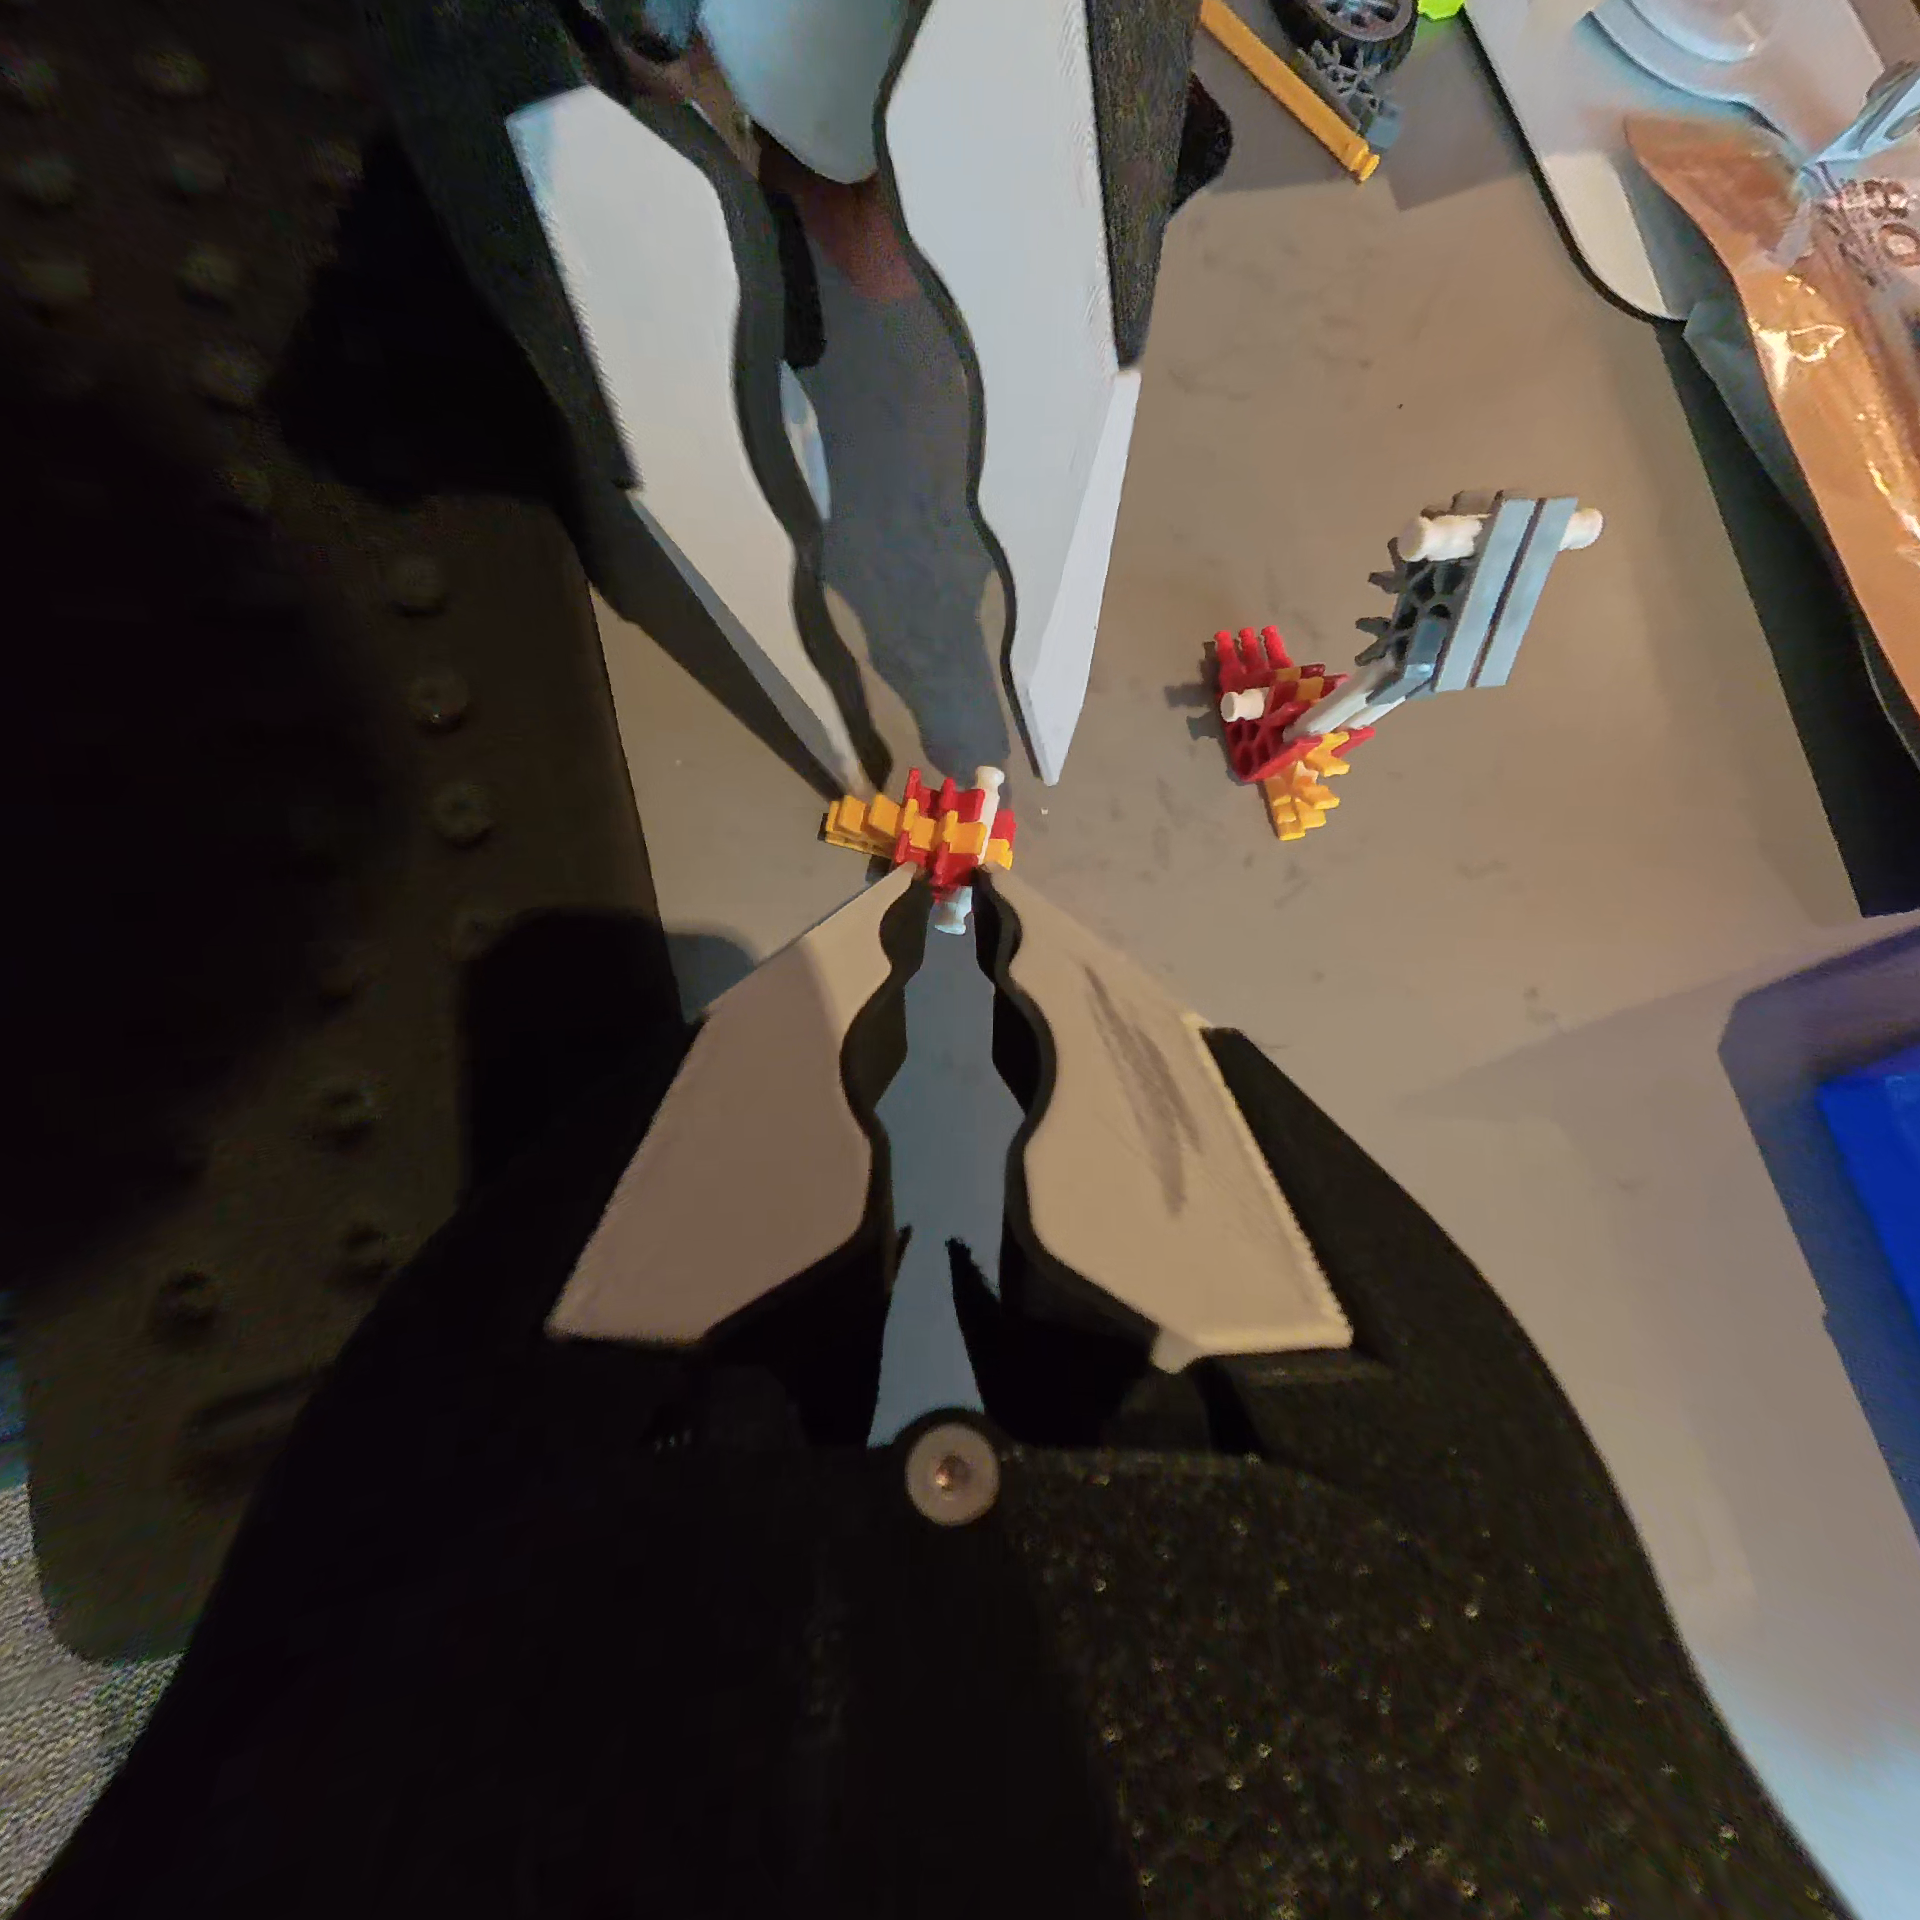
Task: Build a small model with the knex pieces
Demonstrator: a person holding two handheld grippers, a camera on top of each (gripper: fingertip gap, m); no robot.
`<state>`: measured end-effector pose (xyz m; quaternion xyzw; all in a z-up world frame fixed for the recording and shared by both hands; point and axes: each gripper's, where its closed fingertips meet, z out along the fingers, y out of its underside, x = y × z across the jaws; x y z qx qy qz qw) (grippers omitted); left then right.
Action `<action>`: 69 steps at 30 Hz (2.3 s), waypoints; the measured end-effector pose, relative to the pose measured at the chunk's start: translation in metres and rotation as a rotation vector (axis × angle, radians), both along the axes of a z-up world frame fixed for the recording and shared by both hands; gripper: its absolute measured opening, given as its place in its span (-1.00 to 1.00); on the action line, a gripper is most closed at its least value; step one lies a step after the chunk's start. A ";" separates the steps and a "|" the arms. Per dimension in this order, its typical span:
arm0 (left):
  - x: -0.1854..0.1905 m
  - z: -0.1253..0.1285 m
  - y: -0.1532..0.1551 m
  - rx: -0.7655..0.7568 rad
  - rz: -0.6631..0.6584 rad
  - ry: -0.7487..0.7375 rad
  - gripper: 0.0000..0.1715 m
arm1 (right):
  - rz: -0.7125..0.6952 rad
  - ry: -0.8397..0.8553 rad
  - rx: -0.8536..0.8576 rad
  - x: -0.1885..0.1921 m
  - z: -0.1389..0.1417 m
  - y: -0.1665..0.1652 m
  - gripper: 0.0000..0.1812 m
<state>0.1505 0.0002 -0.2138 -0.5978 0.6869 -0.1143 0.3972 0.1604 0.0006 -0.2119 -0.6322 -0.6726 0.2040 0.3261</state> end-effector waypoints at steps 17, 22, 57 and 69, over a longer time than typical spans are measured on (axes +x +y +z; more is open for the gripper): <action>0.000 -0.005 -0.004 -0.003 0.012 0.042 -0.80 | 0.030 -0.030 -0.041 -0.002 -0.001 -0.006 -0.93; 0.001 -0.006 -0.005 0.002 0.056 0.057 -0.82 | 0.048 -0.054 -0.038 -0.003 -0.002 -0.007 -0.93; 0.005 -0.002 0.004 0.116 0.072 0.055 -0.92 | -0.061 -0.007 -0.064 0.016 0.008 -0.001 -0.80; 0.006 -0.006 -0.002 -0.002 0.078 0.011 -0.76 | 0.055 -0.054 -0.108 -0.006 0.001 -0.007 -0.76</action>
